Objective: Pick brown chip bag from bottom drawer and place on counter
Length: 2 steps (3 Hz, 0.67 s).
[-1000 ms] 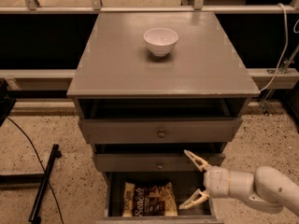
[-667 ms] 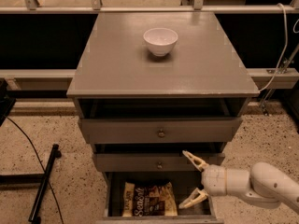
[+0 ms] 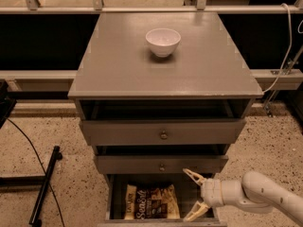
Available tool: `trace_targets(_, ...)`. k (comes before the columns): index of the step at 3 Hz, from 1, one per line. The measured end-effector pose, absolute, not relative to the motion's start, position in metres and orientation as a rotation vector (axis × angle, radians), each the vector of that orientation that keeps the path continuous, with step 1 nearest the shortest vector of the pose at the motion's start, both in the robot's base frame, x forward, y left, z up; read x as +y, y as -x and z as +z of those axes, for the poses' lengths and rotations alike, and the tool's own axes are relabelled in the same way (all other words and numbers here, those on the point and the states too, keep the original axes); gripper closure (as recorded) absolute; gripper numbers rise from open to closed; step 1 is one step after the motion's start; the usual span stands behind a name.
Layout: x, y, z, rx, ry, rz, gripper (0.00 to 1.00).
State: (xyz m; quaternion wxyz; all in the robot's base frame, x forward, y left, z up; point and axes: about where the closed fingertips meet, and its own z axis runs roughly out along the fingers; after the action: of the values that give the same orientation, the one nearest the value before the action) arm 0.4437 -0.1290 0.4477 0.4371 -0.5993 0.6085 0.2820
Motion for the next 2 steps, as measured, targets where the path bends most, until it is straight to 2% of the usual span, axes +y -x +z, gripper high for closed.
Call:
trace_targets(1, -0.1356, -0.4319, 0.3498, 1.566, 1.449, 0.741, 0.00)
trace_targets(2, -0.1337, -0.4304, 0.3469, 1.567, 1.445, 0.748, 0.00)
